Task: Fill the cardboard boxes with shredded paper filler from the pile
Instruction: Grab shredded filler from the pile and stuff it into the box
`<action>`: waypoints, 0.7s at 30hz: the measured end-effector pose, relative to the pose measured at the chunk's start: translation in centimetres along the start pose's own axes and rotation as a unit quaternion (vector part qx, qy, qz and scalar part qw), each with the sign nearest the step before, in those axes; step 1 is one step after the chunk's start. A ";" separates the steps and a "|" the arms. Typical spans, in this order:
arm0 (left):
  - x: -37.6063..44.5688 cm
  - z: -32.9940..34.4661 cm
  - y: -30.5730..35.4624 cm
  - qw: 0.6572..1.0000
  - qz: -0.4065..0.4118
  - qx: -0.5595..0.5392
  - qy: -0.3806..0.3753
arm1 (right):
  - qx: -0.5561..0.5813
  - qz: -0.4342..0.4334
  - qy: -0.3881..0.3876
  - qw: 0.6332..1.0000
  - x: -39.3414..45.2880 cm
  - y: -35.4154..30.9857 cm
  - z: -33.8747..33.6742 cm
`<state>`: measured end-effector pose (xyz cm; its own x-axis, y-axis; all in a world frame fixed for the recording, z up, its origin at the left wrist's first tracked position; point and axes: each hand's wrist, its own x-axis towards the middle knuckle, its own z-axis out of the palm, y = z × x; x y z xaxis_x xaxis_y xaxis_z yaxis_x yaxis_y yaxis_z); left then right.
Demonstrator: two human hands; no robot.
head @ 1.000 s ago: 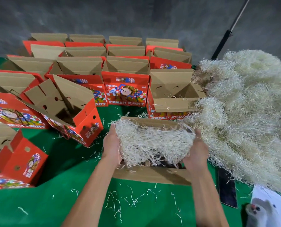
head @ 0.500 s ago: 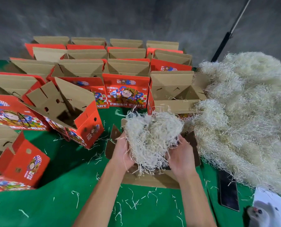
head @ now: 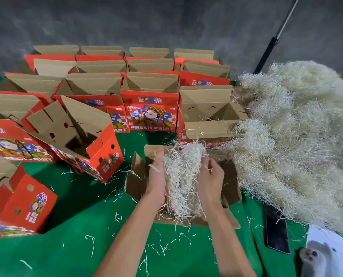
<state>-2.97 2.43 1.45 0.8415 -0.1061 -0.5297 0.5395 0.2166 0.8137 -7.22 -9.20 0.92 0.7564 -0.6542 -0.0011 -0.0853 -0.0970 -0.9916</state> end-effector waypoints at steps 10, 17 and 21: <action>2.1 -2.2 1.8 0.993 -0.044 0.033 0.106 | 0.047 0.083 0.043 0.995 2.2 0.1 -2.7; 1.9 -3.2 2.2 0.987 -0.036 -0.135 0.079 | 0.062 0.139 0.085 0.985 3.1 0.0 -3.9; 2.2 -3.5 1.4 0.988 -0.057 -0.087 0.109 | 0.059 0.072 0.053 0.994 3.1 0.0 -4.8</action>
<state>-0.49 5.89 0.58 0.7383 0.0687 -0.6709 0.6020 0.3815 0.7015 -7.99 -14.86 1.55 0.6681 -0.7315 -0.1362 -0.1066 0.0871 -0.9905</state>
